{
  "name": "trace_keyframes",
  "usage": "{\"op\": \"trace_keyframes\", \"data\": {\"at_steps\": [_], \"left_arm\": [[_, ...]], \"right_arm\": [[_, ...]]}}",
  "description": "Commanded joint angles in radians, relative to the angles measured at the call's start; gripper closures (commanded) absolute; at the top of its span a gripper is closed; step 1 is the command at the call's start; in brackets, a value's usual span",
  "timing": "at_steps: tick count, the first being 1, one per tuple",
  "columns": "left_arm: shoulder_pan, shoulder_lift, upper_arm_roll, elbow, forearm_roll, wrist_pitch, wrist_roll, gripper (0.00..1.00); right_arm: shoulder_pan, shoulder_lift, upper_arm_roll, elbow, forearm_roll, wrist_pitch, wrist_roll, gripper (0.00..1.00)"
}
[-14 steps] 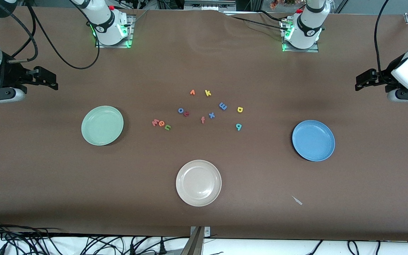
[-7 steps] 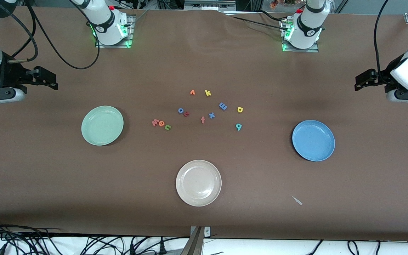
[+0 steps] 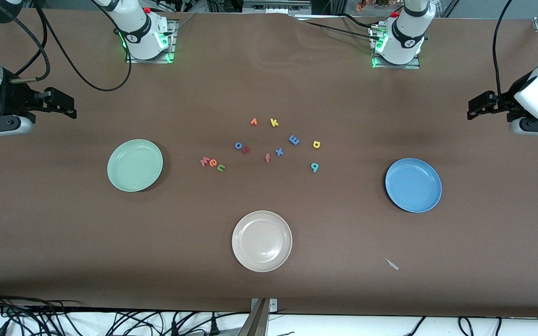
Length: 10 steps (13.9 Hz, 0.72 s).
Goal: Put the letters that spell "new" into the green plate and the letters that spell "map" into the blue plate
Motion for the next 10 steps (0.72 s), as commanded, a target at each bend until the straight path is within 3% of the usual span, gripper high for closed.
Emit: {"op": "trace_keyframes", "data": {"at_steps": [1,10], "left_arm": [[-0.005,-0.005,0.002,-0.008,0.002,0.005,0.017,0.00],[-0.005,-0.005,0.002,-0.013,0.002,0.014,0.017,0.00]], "right_arm": [[0.002,-0.014,0.002,0.004,-0.009,-0.004,-0.009,0.00],[0.002,-0.014,0.002,0.004,-0.009,-0.003,-0.009,0.00]]}}
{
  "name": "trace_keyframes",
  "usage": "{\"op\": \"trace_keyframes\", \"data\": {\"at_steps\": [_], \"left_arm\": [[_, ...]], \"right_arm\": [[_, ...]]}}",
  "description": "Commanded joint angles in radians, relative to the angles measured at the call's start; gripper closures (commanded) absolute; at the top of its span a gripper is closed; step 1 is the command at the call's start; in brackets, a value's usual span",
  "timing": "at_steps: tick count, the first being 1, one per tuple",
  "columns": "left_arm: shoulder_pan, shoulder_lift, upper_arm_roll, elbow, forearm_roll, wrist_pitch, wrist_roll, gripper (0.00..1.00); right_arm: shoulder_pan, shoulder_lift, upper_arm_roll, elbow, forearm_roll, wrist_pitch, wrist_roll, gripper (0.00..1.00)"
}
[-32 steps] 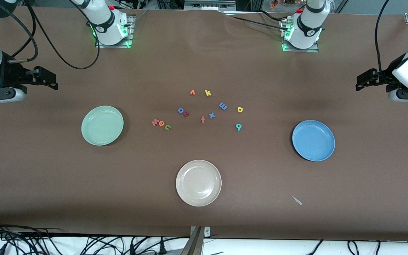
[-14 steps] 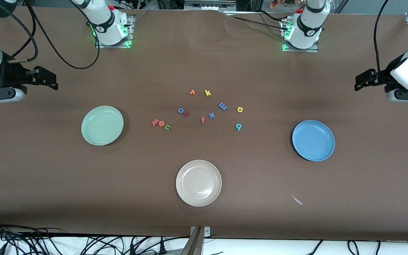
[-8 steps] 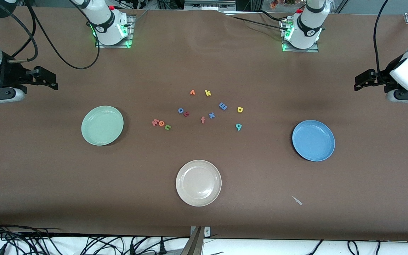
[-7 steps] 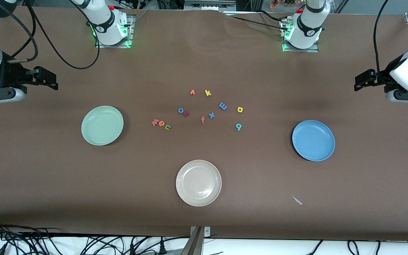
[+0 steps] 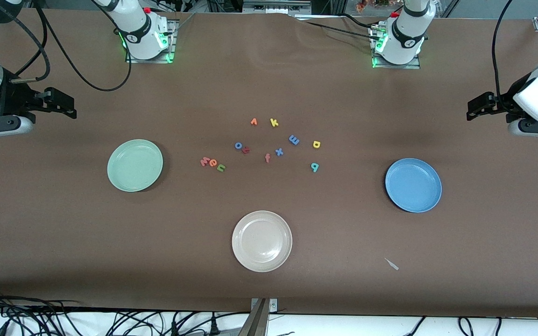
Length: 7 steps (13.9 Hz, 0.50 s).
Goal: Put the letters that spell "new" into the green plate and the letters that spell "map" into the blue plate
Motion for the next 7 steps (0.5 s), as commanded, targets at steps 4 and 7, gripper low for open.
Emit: {"op": "trace_keyframes", "data": {"at_steps": [4,7], "left_arm": [[-0.005,-0.008,0.003,-0.013,0.002,0.011,0.017,0.00],[-0.005,-0.007,0.003,-0.013,0.002,0.011,0.017,0.00]], "right_arm": [[0.002,-0.014,0.002,0.002,-0.006,-0.002,-0.008,0.00],[0.002,-0.011,0.002,-0.007,-0.008,0.009,-0.008,0.00]]}}
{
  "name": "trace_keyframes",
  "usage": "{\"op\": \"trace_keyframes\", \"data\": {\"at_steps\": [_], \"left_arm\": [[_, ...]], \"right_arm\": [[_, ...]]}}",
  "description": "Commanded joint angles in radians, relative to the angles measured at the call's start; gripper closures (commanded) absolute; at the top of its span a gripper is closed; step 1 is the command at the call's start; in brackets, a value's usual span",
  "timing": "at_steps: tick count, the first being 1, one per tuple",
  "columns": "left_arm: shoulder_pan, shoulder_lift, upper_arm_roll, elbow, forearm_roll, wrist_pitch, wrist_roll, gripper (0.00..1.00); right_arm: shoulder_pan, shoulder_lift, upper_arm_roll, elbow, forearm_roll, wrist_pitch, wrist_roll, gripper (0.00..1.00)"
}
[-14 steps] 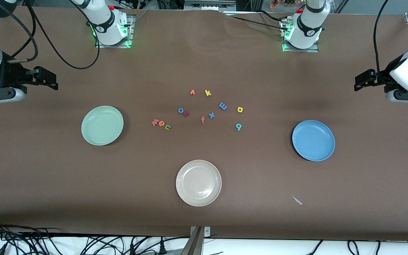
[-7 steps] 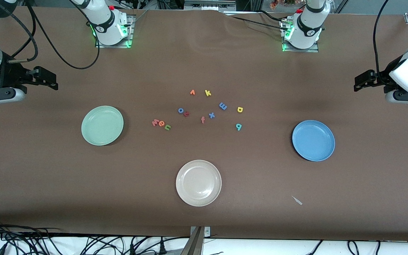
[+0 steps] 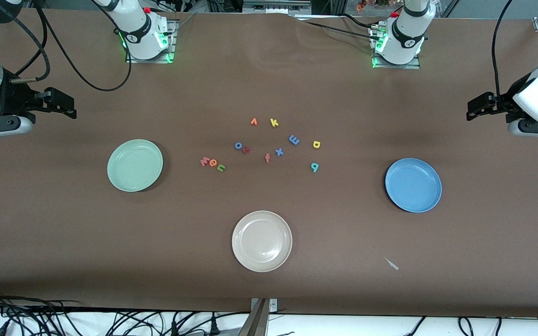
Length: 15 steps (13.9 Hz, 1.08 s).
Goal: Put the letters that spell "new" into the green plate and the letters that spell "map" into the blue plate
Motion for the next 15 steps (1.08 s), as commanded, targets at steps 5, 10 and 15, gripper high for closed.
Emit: {"op": "trace_keyframes", "data": {"at_steps": [5,10,15], "left_arm": [[-0.005,-0.005,0.003,-0.010,0.002,0.011,0.017,0.00],[-0.005,-0.006,0.003,-0.010,0.002,0.011,0.017,0.00],[-0.005,-0.006,0.003,-0.010,0.002,0.011,0.017,0.00]], "right_arm": [[0.002,-0.013,0.015,-0.021,-0.009,0.025,-0.008,0.00],[0.002,-0.014,0.016,-0.025,-0.011,0.023,-0.008,0.00],[0.002,-0.022,0.016,-0.022,-0.011,0.020,-0.006,0.00]]}}
